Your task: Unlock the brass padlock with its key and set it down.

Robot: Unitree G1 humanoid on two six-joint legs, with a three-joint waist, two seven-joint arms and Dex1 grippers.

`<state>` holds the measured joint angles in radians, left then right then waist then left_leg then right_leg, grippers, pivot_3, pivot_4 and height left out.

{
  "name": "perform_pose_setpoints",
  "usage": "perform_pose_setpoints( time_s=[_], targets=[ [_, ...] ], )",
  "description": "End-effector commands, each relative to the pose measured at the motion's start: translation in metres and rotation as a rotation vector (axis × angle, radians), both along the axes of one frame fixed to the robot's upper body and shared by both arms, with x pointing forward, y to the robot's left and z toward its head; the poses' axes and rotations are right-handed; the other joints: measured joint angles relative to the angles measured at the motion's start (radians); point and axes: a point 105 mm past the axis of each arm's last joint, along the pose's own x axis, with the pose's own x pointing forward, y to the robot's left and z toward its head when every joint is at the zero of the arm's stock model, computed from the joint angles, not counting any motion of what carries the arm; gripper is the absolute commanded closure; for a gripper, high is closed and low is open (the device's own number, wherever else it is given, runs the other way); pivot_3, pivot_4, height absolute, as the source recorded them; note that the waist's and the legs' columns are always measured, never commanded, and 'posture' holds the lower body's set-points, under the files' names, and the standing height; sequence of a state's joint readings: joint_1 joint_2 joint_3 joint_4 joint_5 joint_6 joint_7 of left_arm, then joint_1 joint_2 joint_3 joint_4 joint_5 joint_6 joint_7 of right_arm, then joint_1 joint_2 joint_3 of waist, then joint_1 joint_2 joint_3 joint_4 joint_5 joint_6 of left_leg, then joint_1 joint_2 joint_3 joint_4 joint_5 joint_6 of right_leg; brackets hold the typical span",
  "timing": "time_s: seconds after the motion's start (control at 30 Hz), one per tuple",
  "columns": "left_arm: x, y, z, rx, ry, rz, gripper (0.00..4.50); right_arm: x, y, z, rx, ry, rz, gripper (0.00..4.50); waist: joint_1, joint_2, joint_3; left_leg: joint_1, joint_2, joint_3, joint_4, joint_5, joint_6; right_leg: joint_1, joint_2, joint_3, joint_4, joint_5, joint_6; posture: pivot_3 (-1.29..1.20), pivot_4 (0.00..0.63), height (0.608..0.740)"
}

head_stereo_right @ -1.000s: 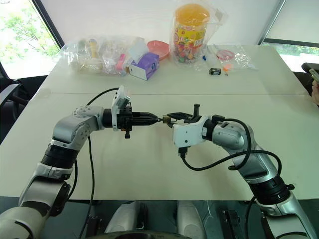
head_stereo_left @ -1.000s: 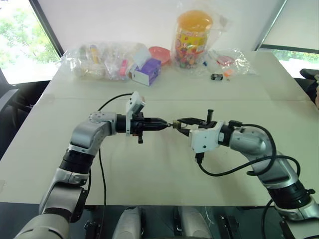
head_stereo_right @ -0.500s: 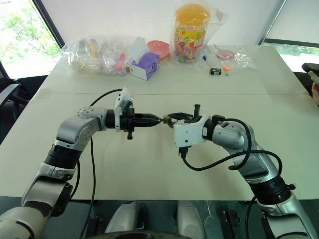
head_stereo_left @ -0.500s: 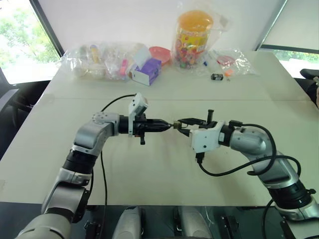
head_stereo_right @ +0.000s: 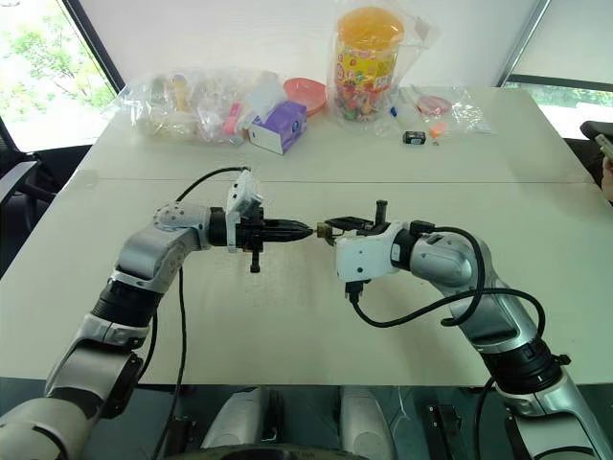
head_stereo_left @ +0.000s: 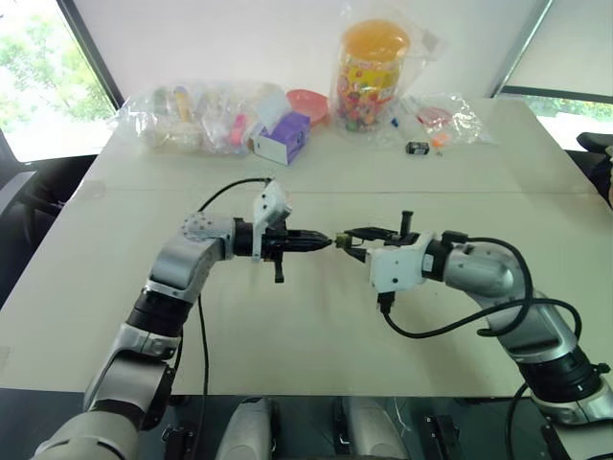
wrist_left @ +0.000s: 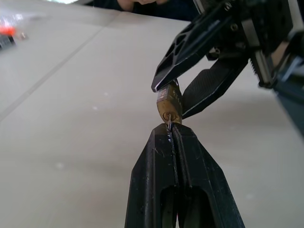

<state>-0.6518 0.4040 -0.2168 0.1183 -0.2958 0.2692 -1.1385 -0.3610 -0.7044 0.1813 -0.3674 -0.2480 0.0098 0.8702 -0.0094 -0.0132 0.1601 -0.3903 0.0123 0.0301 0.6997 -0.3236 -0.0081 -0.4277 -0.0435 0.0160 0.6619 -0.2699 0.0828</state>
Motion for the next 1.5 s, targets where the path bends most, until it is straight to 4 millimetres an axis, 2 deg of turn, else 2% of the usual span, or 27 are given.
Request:
perform_pose_setpoints(
  time_s=[0.03, 0.13, 0.23, 0.3, 0.4, 0.57, 0.67, 0.8, 0.97, 1.13, 1.5],
  targets=[
    [0.0, -0.005, 0.022, -0.021, -0.322, -0.004, 4.49, -0.012, 0.01, 0.01, 0.039, 0.026, 0.06, 3.83, 0.0, 0.0, 0.0, 0.0, 0.0, 0.0, 0.0, 0.0, 0.0, 0.0, 0.0, 0.0, 0.0, 0.0, 0.0, 0.0, 0.15, 0.735],
    [-0.007, -0.007, 0.028, -0.005, -0.588, -0.065, 4.49, -0.013, 0.011, 0.009, 0.039, 0.054, 0.063, 3.83, 0.0, 0.0, 0.0, 0.0, 0.0, 0.0, 0.0, 0.0, 0.0, 0.0, -0.001, 0.0, 0.0, 0.0, 0.0, 0.0, 0.15, 0.735],
    [-0.009, -0.005, 0.025, 0.0, -0.642, -0.1, 4.49, -0.012, 0.01, 0.009, 0.031, 0.057, 0.061, 3.83, 0.0, 0.0, 0.0, 0.0, 0.0, 0.0, 0.0, 0.0, 0.0, 0.0, -0.001, 0.0, 0.0, 0.0, 0.0, 0.0, 0.15, 0.735],
    [-0.002, 0.002, 0.009, 0.029, -0.449, -0.06, 4.49, -0.012, 0.01, 0.009, 0.024, 0.046, 0.064, 3.83, 0.0, 0.0, 0.0, 0.0, 0.0, 0.0, 0.0, 0.0, 0.0, 0.0, 0.0, 0.0, 0.0, 0.0, 0.0, 0.0, 0.15, 0.735],
    [0.01, 0.01, 0.002, -0.067, -0.063, 0.059, 4.49, -0.011, 0.01, 0.01, 0.018, 0.034, 0.064, 3.83, 0.0, 0.0, 0.0, 0.0, 0.0, 0.0, 0.0, 0.0, 0.0, 0.0, 0.001, -0.001, 0.0, 0.0, 0.0, 0.0, 0.15, 0.735],
    [0.007, 0.015, 0.006, -0.181, 0.308, 0.063, 4.49, -0.009, 0.009, 0.007, 0.006, 0.028, 0.061, 3.83, -0.004, 0.0, 0.0, 0.0, 0.0, 0.0, 0.0, 0.0, 0.001, 0.0, 0.001, -0.001, 0.0, 0.0, 0.0, 0.0, 0.15, 0.735],
    [-0.003, 0.015, 0.014, -0.218, 0.456, 0.013, 3.65, -0.009, 0.009, 0.006, -0.001, 0.026, 0.063, 3.83, -0.006, 0.0, 0.0, 0.0, 0.001, -0.001, 0.0, 0.0, 0.001, 0.0, 0.002, -0.001, 0.0, 0.0, 0.0, 0.0, 0.15, 0.735],
    [-0.008, 0.014, 0.021, -0.245, 0.534, -0.005, 1.66, -0.008, 0.009, 0.006, -0.005, 0.025, 0.067, 3.83, -0.001, 0.0, 0.0, 0.0, 0.0, -0.001, 0.0, 0.0, 0.001, 0.0, 0.001, -0.001, 0.0, 0.0, 0.0, 0.0, 0.15, 0.735],
    [-0.009, 0.012, 0.019, -0.236, 0.548, 0.003, 1.66, -0.007, 0.01, 0.006, -0.005, 0.021, 0.07, 3.83, -0.001, 0.0, 0.0, 0.0, 0.0, -0.001, 0.0, 0.0, 0.0, 0.001, 0.0, -0.001, 0.0, 0.0, 0.0, 0.0, 0.15, 0.735],
    [-0.008, 0.004, 0.003, -0.195, 0.54, 0.023, 1.66, -0.008, 0.012, 0.008, -0.002, 0.018, 0.075, 3.83, -0.001, 0.0, 0.0, 0.0, 0.0, -0.001, 0.0, 0.0, 0.0, 0.001, 0.0, -0.001, 0.0, 0.0, 0.0, 0.0, 0.15, 0.735],
    [-0.001, -0.003, -0.003, -0.185, 0.536, 0.037, 1.66, -0.009, 0.012, 0.008, -0.003, 0.011, 0.071, 3.83, -0.001, 0.0, 0.0, 0.0, 0.0, -0.001, 0.0, 0.0, 0.0, 0.001, 0.0, -0.001, 0.0, 0.0, 0.0, 0.0, 0.15, 0.735]
  ],
)
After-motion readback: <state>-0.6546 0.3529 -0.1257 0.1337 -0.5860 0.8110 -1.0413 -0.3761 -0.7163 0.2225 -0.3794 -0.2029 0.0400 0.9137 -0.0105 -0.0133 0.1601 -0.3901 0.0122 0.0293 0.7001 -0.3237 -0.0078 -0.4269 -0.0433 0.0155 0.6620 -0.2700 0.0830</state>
